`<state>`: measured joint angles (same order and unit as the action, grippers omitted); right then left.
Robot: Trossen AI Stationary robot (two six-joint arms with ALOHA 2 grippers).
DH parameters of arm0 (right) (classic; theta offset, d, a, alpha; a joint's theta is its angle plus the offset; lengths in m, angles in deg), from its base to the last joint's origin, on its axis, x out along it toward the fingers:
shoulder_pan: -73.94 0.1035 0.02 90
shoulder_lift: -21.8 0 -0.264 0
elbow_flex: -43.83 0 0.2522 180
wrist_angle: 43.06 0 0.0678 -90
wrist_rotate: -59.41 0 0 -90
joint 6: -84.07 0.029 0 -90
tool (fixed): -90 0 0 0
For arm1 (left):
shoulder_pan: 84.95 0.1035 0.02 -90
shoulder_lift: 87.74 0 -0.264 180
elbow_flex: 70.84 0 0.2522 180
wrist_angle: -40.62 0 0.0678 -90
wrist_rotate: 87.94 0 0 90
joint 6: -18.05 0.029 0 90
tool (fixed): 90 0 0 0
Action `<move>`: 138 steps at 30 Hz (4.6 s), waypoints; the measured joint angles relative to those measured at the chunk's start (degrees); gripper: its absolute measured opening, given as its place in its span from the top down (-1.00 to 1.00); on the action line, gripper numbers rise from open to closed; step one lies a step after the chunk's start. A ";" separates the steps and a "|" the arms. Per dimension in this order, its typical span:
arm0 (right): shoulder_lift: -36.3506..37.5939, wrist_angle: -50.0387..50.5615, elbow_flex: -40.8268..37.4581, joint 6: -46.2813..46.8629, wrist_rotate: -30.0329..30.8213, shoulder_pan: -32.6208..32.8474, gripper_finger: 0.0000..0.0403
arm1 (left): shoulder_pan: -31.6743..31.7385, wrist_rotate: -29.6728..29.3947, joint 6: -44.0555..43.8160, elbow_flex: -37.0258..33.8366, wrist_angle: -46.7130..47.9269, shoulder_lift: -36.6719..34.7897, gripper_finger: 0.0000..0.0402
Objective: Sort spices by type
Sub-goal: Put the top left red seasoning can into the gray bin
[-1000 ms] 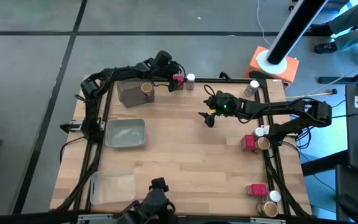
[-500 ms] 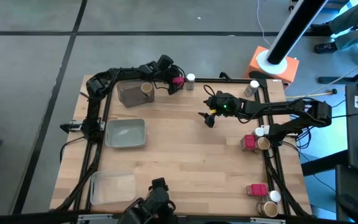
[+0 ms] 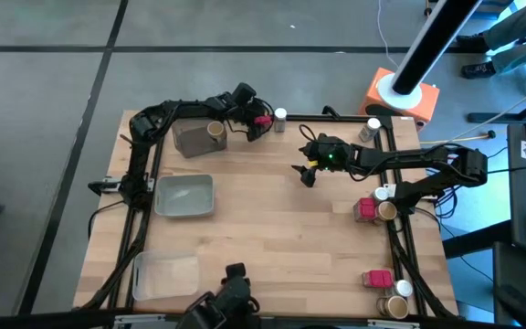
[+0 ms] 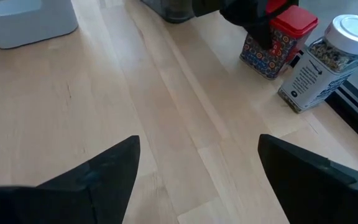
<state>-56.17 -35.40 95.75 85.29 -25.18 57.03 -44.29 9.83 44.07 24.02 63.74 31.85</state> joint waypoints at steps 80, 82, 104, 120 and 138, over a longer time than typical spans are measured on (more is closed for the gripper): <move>-0.02 -7.26 0.02 -0.22 -0.94 0.00 -0.62 | -74.94 -49.12 -108.04 -8.37 80.55 -42.45 0.03; -0.02 -7.20 0.02 -0.22 -0.95 0.00 -0.62 | -75.65 -48.87 -109.67 -11.14 80.68 -44.75 0.03; -0.02 -6.98 0.02 -0.21 -0.94 0.00 -0.62 | -79.27 -47.44 -137.79 -34.85 76.21 -56.41 0.03; -0.02 -6.93 0.02 -0.22 -0.94 0.00 -0.62 | -76.92 -45.00 -139.47 -38.10 74.21 -50.65 0.03; -0.02 -6.89 0.02 -0.22 -0.94 0.00 -0.62 | -76.87 -44.15 -138.08 -38.10 73.68 -46.97 0.03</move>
<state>-56.20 -42.29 95.77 85.07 -26.12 57.03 -121.16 -34.32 -94.01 -14.08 137.42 -15.12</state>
